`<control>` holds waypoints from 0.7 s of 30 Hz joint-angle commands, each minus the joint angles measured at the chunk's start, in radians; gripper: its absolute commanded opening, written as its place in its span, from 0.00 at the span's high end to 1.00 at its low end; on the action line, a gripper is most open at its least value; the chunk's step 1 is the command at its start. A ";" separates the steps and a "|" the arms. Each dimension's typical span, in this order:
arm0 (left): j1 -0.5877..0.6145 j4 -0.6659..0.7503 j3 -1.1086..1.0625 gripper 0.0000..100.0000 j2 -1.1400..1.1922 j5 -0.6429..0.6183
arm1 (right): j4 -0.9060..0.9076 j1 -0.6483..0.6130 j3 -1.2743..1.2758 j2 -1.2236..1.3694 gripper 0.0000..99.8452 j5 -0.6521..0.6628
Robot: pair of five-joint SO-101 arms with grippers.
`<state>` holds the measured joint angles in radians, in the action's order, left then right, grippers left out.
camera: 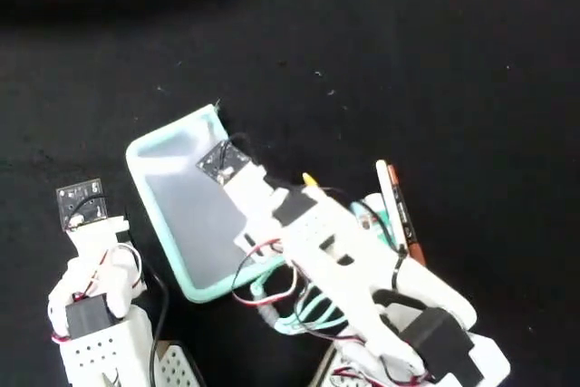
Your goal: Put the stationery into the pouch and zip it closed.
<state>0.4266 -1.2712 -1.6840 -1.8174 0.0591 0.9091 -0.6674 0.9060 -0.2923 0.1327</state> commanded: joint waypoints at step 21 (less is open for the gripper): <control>0.007 -0.002 -0.015 0.97 -0.003 -0.002 | 0.215 -0.514 0.159 -0.275 0.72 0.048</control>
<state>0.4266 -1.2712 -1.6840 -1.8174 0.0591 1.1715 -1.1630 1.0625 -0.6252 0.1772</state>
